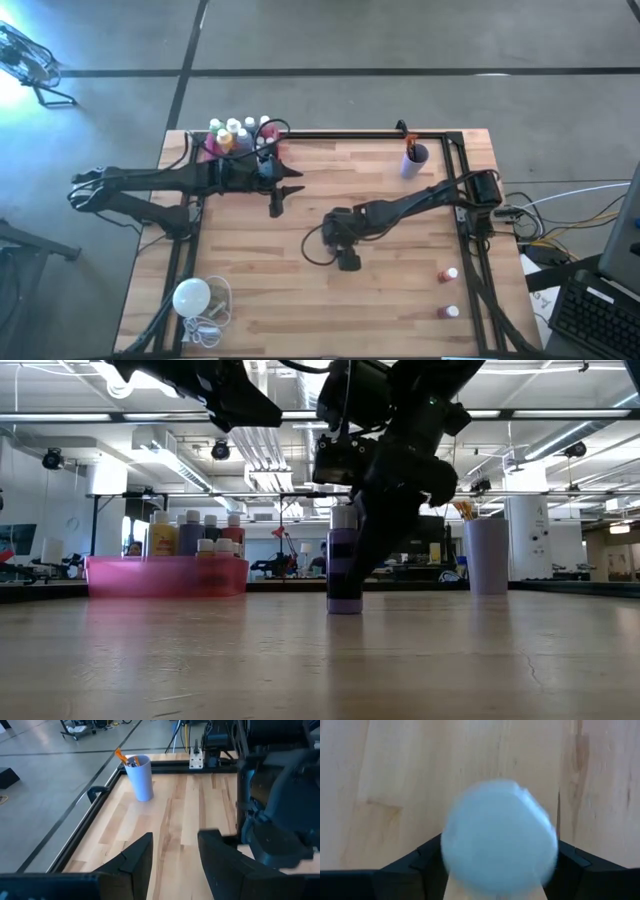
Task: Pick & Place Paint Supplies
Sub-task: Put the small blue paint bottle into the pink bin
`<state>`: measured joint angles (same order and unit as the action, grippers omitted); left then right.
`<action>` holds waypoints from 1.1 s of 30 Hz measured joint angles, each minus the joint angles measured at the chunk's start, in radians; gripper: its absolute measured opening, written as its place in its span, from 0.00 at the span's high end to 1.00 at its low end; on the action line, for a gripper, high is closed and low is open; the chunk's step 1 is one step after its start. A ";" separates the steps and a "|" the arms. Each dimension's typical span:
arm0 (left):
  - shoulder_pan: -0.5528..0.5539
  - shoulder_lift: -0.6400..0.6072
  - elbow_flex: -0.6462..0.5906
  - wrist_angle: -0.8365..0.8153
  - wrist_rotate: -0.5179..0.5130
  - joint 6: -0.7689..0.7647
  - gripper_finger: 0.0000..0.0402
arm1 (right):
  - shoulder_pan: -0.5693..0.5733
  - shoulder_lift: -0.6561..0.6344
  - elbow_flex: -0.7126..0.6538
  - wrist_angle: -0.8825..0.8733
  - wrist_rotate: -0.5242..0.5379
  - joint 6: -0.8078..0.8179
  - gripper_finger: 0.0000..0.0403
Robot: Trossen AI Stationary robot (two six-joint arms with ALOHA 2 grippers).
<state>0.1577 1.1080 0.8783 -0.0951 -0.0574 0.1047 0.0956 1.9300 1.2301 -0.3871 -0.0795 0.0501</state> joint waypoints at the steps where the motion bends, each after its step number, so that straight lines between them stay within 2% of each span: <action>1: 0.000 0.000 0.000 -0.006 0.000 0.000 0.59 | 0.000 -0.006 0.000 -0.020 0.000 0.002 0.39; 10: 0.000 0.000 0.000 -0.141 0.013 -0.053 0.59 | 0.003 -0.069 -0.009 -0.130 0.002 0.073 0.32; 18: -0.019 0.015 -0.054 -0.168 0.076 -0.101 0.59 | 0.005 -0.123 -0.114 -0.130 0.028 0.139 0.38; 22: -0.053 0.021 -0.105 -0.139 0.075 -0.105 0.59 | 0.005 -0.190 -0.215 -0.091 0.038 0.193 0.41; 26: -0.101 0.039 -0.147 -0.041 0.076 -0.108 0.59 | 0.005 -0.284 -0.332 -0.005 0.043 0.247 0.42; 33: -0.156 0.107 -0.167 0.054 0.077 -0.156 0.59 | 0.005 -0.463 -0.484 0.123 0.114 0.291 0.41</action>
<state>0.0019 1.2152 0.7109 -0.0414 0.0193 -0.0510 0.1001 1.4674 0.7464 -0.2639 0.0341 0.3406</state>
